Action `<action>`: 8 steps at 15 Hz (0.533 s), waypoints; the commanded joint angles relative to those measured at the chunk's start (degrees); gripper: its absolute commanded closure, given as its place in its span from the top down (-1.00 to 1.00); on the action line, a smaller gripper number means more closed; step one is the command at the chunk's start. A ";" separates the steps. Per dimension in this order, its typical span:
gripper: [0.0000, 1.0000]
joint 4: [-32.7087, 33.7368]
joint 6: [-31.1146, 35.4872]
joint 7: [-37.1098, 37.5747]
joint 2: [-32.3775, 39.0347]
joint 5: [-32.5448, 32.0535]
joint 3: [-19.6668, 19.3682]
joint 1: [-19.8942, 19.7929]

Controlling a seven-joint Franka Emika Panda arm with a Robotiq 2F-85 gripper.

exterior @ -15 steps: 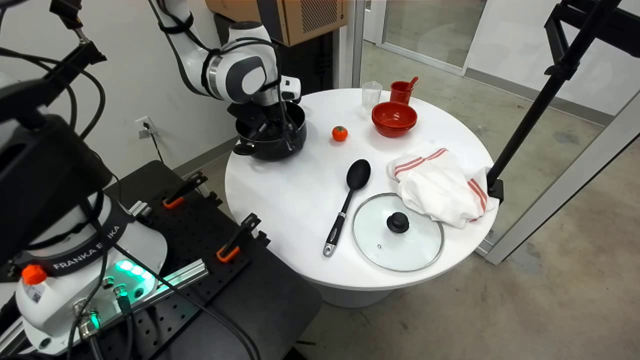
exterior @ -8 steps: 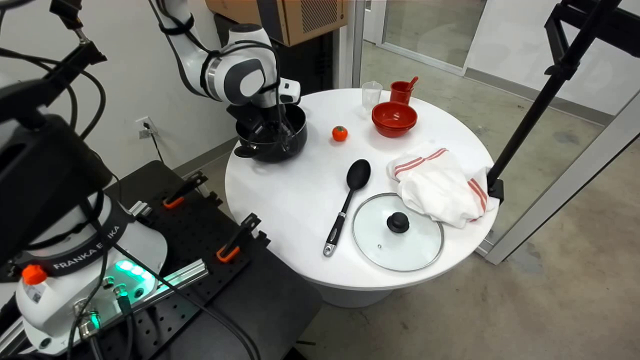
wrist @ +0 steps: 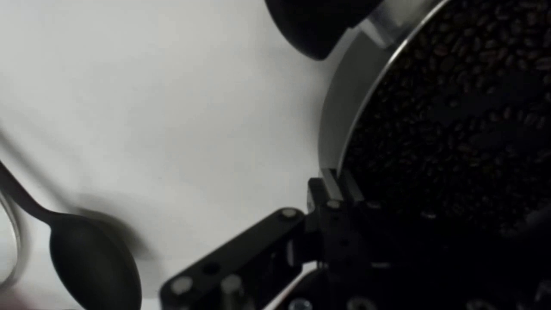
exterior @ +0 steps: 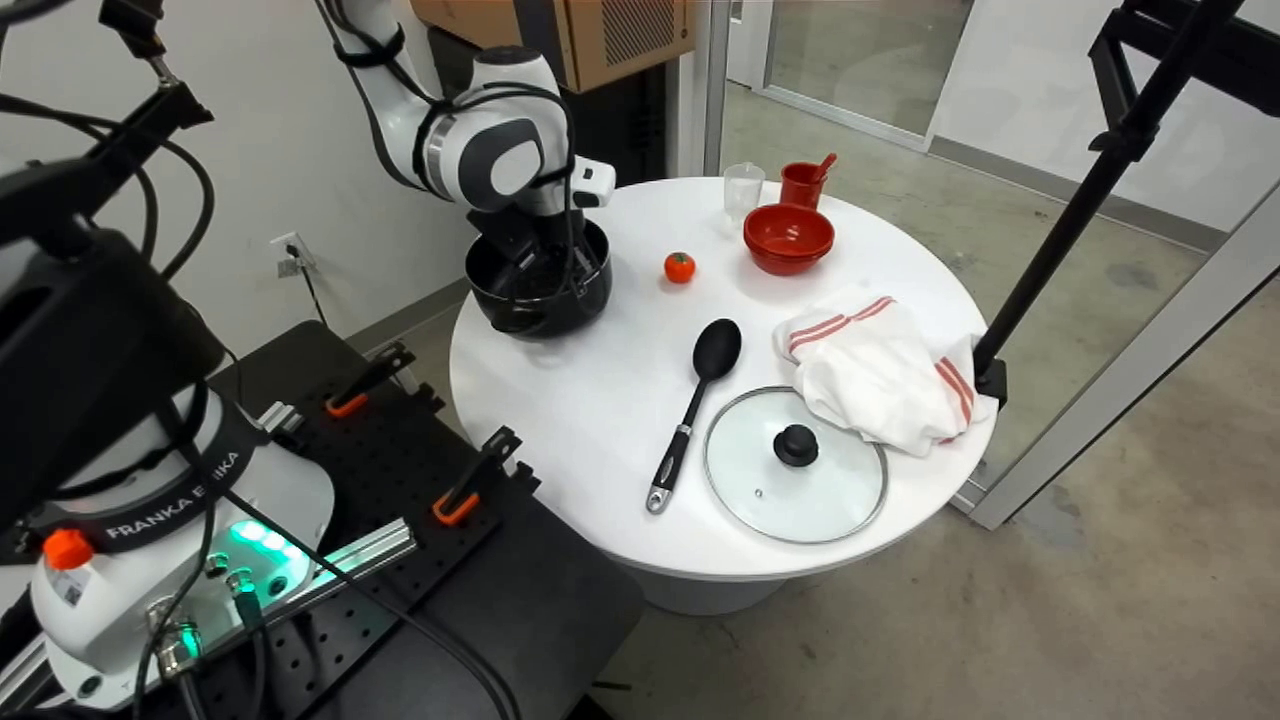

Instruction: Move the black pot to the right

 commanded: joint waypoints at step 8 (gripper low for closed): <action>-0.99 7.51 -5.26 -3.89 -0.24 0.24 -3.36 -13.13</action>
